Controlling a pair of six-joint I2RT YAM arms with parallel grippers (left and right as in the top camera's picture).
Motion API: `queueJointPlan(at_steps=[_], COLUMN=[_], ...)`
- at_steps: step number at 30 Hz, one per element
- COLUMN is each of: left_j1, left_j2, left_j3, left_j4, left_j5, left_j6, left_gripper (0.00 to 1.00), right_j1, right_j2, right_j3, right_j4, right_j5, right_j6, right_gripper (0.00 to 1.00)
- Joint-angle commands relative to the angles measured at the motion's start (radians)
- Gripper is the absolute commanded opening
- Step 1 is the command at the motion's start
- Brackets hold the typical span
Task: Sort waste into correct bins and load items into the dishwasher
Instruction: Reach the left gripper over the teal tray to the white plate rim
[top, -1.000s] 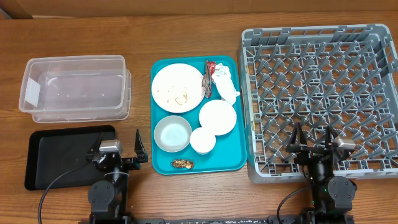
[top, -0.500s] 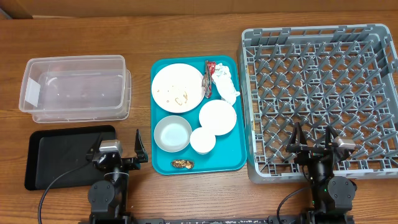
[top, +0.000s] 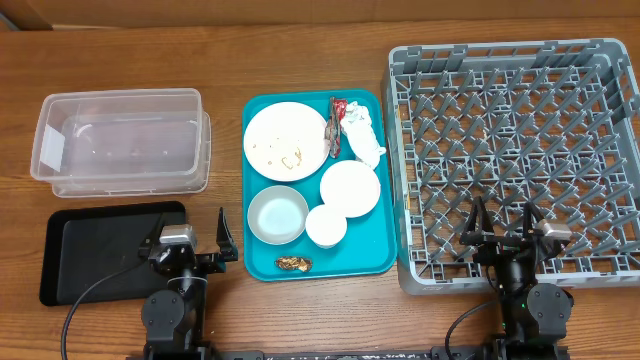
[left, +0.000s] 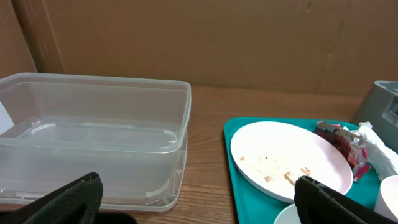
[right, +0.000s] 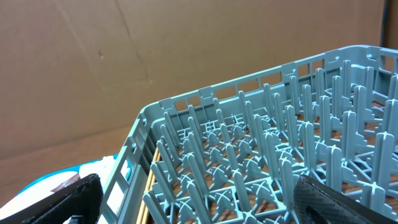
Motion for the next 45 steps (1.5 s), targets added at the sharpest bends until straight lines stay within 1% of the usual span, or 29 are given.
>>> queueJointPlan(at_steps=[1, 3, 5, 6, 9, 10, 11, 12, 15, 18, 19, 21, 24, 26, 28, 31, 33, 35, 38, 39, 40, 41, 42, 43, 44, 45], left_j1=[-0.006, -0.006, -0.006, -0.006, -0.006, -0.006, -0.006, -0.006, -0.006, -0.006, -0.006, -0.006, -0.006, -0.006, -0.006, -0.006, -0.006, -0.006, -0.008, -0.010, -0.024, -0.064, -0.090, -0.133, -0.164, -0.211], left_j2=[-0.010, -0.010, -0.010, -0.010, -0.010, -0.010, -0.010, -0.010, -0.010, -0.008, -0.005, 0.036, 0.143, 0.266, 0.422, 0.652, 0.801, 0.921, 1.049, 1.084, 1.149, 1.218, 1.252, 1.300, 1.333, 1.381], left_j3=[-0.004, -0.004, -0.004, -0.004, -0.004, -0.004, -0.004, -0.004, -0.004, 0.016, 0.035, 0.122, 0.265, 0.403, 0.571, 0.821, 0.994, 1.126, 1.241, 1.270, 1.334, 1.422, 1.470, 1.538, 1.583, 1.646], left_j4=[0.006, 0.031, 0.095, 0.127, 0.263, 0.314, 0.356, 0.396, 0.501, 0.509, 0.478, 0.349, 0.215, 0.103, -0.040, -0.280, -0.438, -0.537, -0.564, -0.571, -0.622, -0.728, -0.789, -0.878, -0.931, -1.004], left_j5=[-0.011, -0.009, 0.067, 0.135, 0.432, 0.504, 0.557, 0.595, 0.609, 0.592, 0.585, 0.541, 0.538, 0.535, 0.536, 0.555, 0.637, 0.763, 0.943, 0.963, 0.919, 0.756, 0.653, 0.504, 0.412, 0.282], left_j6=[0.016, 0.014, -0.051, -0.101, -0.346, -0.404, -0.432, -0.435, -0.444, -0.473, -0.472, -0.443, -0.311, -0.226, -0.158, -0.096, -0.063, -0.068, -0.068, -0.068, -0.068, -0.068, -0.067, -0.061, -0.060, -0.061], left_gripper=[1.00, 1.00, 1.00, 1.00, 1.00, 1.00, 1.00, 1.00, 1.00, 1.00, 1.00, 1.00, 1.00, 1.00, 1.00, 1.00, 1.00, 1.00, 1.00, 1.00, 1.00, 1.00, 1.00, 1.00, 1.00, 1.00], right_j1=[-0.003, -0.003, -0.003, -0.003, -0.003, -0.003, -0.003, -0.003, -0.003, -0.003, -0.003, -0.003, -0.003, -0.003, -0.003, -0.003, -0.003, -0.003, -0.003, -0.003, -0.003, -0.003, -0.003, -0.003, -0.003, -0.003], right_j2=[-0.010, -0.010, -0.010, -0.010, -0.010, -0.010, -0.010, -0.010, -0.010, -0.010, -0.010, -0.010, -0.010, -0.010, -0.010, -0.010, -0.010, -0.010, -0.010, -0.010, -0.010, -0.010, -0.010, -0.010, -0.010, -0.010], right_j3=[-0.011, -0.011, -0.011, -0.011, -0.011, -0.011, -0.011, -0.011, -0.011, -0.011, -0.011, -0.011, -0.011, -0.011, -0.011, -0.011, -0.011, -0.011, -0.011, -0.011, -0.011, -0.011, -0.011, -0.011, -0.011, -0.011], right_j4=[0.006, 0.006, 0.006, 0.006, 0.006, 0.006, 0.006, 0.006, 0.006, 0.006, 0.006, 0.006, 0.006, 0.006, 0.006, 0.006, 0.006, 0.006, 0.006, 0.006, 0.006, 0.006, 0.006, 0.006, 0.006, 0.006], right_j5=[-0.005, -0.005, -0.005, -0.005, -0.005, -0.005, -0.005, -0.005, -0.005, -0.005, -0.005, -0.005, -0.005, -0.005, -0.005, -0.005, -0.005, -0.005, -0.005, -0.005, -0.005, -0.005, -0.005, -0.005, -0.005, -0.005], right_j6=[-0.004, -0.004, -0.004, -0.004, -0.004, -0.004, -0.004, -0.004, -0.004, -0.004, -0.004, -0.004, -0.004, -0.004, -0.004, -0.004, -0.004, -0.004, -0.004, -0.004, -0.004, -0.004, -0.004, -0.004, -0.004, -0.004], right_gripper=[1.00, 1.00, 1.00, 1.00, 1.00, 1.00, 1.00, 1.00, 1.00, 1.00, 1.00, 1.00, 1.00, 1.00, 1.00, 1.00, 1.00, 1.00, 1.00, 1.00, 1.00, 1.00, 1.00, 1.00, 1.00, 1.00])
